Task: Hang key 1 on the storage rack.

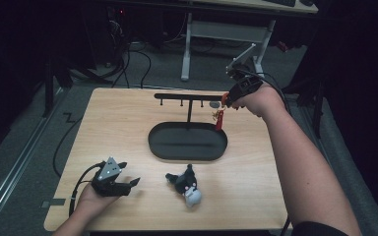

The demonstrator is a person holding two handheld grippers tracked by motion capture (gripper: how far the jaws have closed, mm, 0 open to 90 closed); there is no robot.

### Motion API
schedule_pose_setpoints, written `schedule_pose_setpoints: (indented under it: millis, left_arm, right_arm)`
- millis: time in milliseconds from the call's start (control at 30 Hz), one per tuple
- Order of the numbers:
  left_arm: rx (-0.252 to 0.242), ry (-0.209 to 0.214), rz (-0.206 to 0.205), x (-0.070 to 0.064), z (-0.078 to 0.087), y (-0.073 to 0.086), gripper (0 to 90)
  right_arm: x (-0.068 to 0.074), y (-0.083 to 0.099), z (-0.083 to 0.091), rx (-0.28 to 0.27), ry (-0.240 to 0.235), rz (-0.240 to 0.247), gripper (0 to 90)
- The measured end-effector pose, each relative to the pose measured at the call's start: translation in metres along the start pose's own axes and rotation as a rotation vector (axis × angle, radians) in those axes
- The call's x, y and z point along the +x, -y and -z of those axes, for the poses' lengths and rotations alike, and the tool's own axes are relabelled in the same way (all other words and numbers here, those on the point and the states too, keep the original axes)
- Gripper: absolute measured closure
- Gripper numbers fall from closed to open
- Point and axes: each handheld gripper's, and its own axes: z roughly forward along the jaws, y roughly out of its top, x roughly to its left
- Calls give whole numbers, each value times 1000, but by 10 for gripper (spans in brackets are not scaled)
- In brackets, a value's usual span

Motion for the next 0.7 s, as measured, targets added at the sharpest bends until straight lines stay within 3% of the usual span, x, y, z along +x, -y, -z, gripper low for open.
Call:
schedule_pose_setpoints:
  millis: [400,700]
  left_arm:
    - [-3,-1,1,0,0,0,248]
    - [-2,-1,0,0,0,0,248]
  right_arm:
    - [-11,1,-10,-8,16,-41,684]
    - [-19,14,-33,17,2,-62,683]
